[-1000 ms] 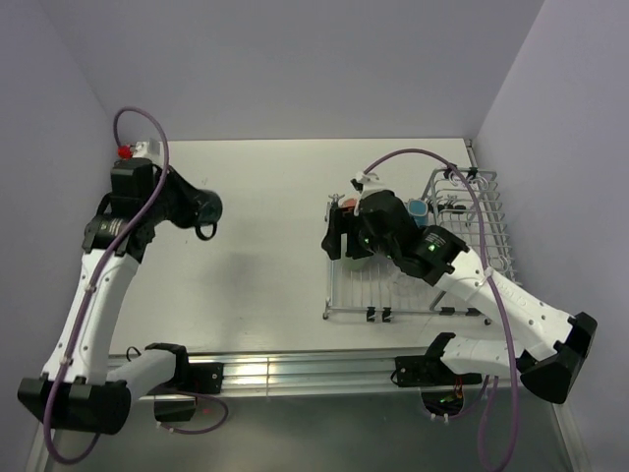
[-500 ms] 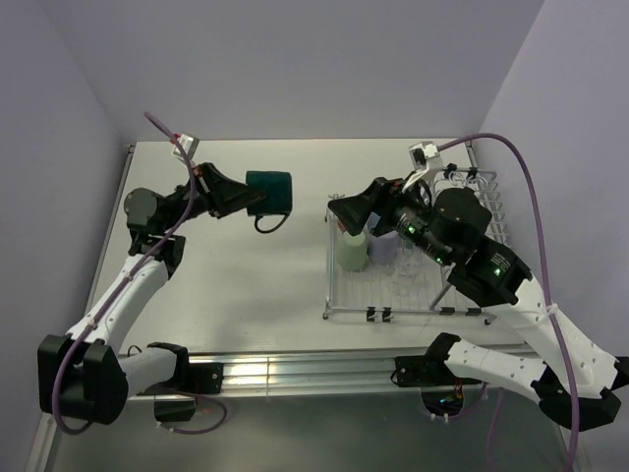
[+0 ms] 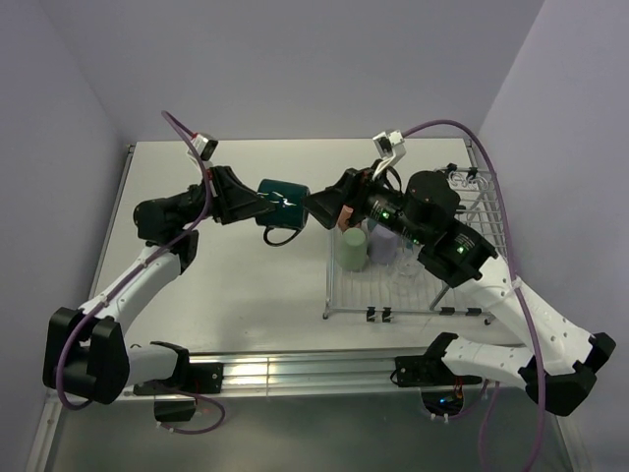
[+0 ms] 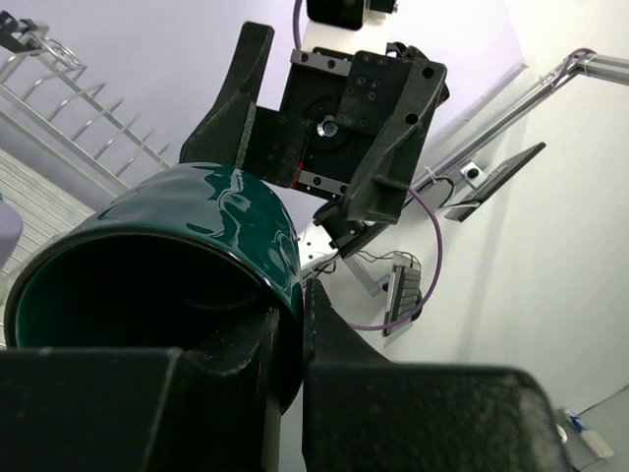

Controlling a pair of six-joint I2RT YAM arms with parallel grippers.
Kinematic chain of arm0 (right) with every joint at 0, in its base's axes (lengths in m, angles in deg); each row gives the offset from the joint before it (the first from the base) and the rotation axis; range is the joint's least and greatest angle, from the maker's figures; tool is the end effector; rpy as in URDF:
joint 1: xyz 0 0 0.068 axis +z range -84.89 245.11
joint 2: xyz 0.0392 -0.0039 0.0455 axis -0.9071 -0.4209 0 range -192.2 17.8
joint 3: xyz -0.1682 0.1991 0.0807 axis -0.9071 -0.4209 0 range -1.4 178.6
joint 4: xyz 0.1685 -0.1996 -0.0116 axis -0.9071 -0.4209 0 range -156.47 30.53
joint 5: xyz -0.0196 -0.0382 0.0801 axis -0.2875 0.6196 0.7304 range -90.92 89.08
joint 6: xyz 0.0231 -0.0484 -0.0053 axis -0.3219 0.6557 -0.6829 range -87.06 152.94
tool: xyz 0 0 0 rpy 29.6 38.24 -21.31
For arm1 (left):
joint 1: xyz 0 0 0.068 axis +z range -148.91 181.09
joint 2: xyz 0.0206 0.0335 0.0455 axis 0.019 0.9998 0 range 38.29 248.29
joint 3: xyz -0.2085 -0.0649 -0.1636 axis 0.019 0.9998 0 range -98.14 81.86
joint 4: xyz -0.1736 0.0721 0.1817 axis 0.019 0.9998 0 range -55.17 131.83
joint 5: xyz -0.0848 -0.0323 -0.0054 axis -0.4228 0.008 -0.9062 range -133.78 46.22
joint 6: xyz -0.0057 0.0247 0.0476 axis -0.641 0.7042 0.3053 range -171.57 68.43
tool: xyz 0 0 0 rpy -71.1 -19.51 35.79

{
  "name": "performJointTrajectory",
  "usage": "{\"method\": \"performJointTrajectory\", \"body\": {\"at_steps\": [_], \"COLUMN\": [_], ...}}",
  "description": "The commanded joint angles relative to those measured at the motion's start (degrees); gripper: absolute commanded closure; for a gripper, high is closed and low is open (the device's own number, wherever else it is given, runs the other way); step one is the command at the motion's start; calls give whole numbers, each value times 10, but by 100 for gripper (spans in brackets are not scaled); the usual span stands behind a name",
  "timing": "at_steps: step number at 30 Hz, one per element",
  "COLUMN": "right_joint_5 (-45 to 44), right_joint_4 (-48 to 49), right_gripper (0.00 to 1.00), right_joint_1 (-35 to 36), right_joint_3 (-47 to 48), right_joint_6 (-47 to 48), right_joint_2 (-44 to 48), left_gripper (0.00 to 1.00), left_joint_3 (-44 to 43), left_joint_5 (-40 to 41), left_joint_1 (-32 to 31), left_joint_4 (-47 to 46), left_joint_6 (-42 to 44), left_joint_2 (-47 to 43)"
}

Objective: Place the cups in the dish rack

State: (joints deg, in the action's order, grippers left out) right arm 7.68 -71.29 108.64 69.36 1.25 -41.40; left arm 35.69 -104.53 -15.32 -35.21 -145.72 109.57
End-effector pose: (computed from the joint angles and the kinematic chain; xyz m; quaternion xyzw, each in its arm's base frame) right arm 0.1572 0.1568 0.4477 -0.1255 0.6974 0.4714 0.5250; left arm 0.2283 -0.0997 0.3784 0.1562 0.5505 -0.7653 0.2947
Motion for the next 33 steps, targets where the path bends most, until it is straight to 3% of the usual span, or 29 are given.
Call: {"method": "performJointTrajectory", "body": {"at_steps": [1,9,17,23,33], "right_joint_5": [50,77,16,19,122], "right_joint_4": [80,102,90,86,182], "right_gripper": [0,0,0,0,0], "right_joint_1": [-4,-3,-4,-5,-5], "right_joint_3": [-8,-22,-48,-52,-94], "right_joint_6": [-1,0,29,38,16], "right_joint_2": [-6,-34,-20,-25,-38], "left_gripper": [100,100,100,100,100], "left_joint_3": [-21,-28,-37,-37,-40], "left_joint_5": [13,19,16,19,30], "left_joint_1": [-10,-13,-13,-13,-13], "left_joint_4": [-244,-280,-269,-273,-321], "left_joint_6": [-13,-40,-38,-43,-74], "left_joint_2": [-4,7,-4,-4,4]}}
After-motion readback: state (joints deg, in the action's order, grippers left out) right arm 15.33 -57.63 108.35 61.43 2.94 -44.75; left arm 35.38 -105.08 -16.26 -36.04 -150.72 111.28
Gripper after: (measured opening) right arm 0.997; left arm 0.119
